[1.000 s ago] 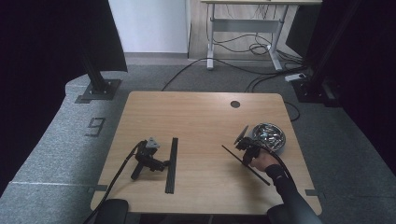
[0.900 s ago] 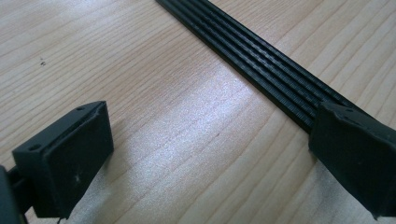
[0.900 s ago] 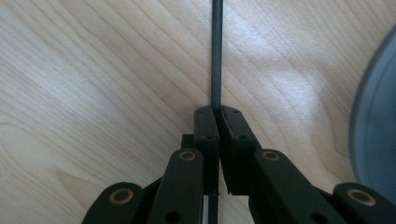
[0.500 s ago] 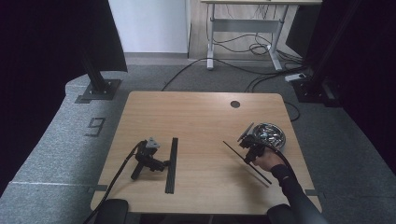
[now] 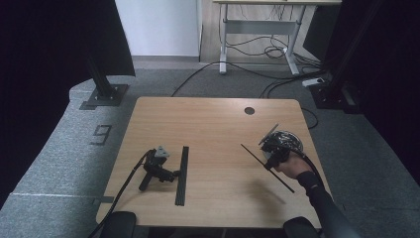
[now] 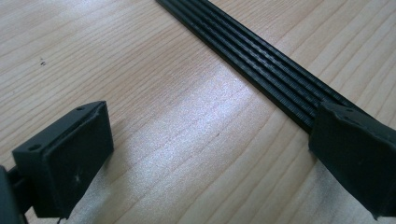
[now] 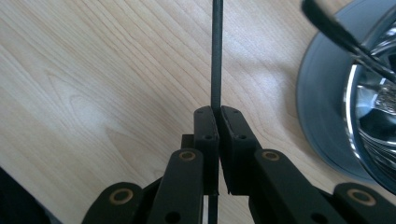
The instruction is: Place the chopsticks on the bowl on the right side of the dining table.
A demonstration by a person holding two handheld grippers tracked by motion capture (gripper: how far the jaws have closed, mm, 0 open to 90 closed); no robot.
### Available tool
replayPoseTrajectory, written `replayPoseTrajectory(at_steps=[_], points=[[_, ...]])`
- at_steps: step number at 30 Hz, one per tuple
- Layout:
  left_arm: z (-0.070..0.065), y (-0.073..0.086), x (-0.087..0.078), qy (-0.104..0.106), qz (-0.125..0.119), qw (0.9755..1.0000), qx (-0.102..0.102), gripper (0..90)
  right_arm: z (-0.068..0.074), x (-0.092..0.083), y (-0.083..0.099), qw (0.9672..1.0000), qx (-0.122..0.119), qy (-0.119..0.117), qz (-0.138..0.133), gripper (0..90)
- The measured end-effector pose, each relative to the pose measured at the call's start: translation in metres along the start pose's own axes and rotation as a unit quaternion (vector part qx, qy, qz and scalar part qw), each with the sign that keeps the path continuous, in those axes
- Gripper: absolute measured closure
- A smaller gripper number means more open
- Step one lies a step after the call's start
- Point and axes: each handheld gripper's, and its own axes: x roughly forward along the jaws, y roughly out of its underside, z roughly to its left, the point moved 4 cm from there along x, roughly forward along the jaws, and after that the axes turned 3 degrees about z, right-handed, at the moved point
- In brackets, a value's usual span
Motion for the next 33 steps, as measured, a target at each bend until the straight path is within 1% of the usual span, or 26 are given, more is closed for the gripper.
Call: replayPoseTrajectory(at_steps=[1, 11, 15, 16, 17, 18, 22, 23, 24, 26, 27, 33], points=[[0.0, 0.0, 0.0, 0.0, 0.0, 1.0, 0.0, 0.0, 0.0, 0.0, 0.0, 1.0, 0.0, 0.0, 0.0, 85.5], [0.0, 0.0, 0.0, 0.0, 0.0, 1.0, 0.001, 0.0, -0.005, -0.023, 0.0, 0.9999, 0.006, 0.006, -0.012, 85.5], [0.0, 0.0, 0.0, -0.001, -0.001, 1.0, 0.001, 0.0, -0.009, -0.029, -0.001, 0.9998, 0.007, 0.008, -0.015, 85.5], [0.0, 0.0, 0.0, 0.0, 0.0, 1.0, 0.002, 0.0, -0.013, -0.033, -0.002, 0.9997, 0.013, 0.01, -0.017, 85.5], [0.0, 0.0, 0.0, 0.0, 0.0, 1.0, 0.002, 0.0, -0.013, -0.033, -0.002, 0.9997, 0.013, 0.01, -0.017, 85.5], [0.0, 0.0, 0.0, 0.0, -0.001, 1.0, 0.001, 0.0, -0.017, -0.035, -0.003, 0.9997, 0.015, 0.013, -0.015, 85.4], [0.0, 0.0, 0.0, 0.0, -0.001, 1.0, 0.0, 0.0, -0.027, -0.038, -0.004, 0.9992, 0.025, 0.023, -0.02, 85.5], [0.0, 0.0, 0.0, 0.0, -0.001, 1.0, 0.0, 0.0, -0.027, -0.038, -0.004, 0.9992, 0.025, 0.023, -0.02, 85.5], [0.0, 0.0, 0.0, 0.0, -0.001, 1.0, 0.0, 0.0, -0.032, -0.038, -0.004, 0.9989, 0.032, 0.027, -0.02, 85.5], [0.0, 0.0, 0.0, 0.0, -0.001, 1.0, 0.001, 0.0, -0.035, -0.038, -0.004, 0.9988, 0.033, 0.03, -0.02, 85.4], [0.0, 0.0, 0.0, 0.0, -0.001, 1.0, 0.001, 0.0, -0.04, -0.037, -0.004, 0.9984, 0.038, 0.035, -0.02, 85.5], [0.0, 0.0, 0.0, 0.0, 0.0, 1.0, 0.0, 0.0, -0.052, -0.029, -0.006, 0.9978, 0.05, 0.039, -0.019, 85.5]])
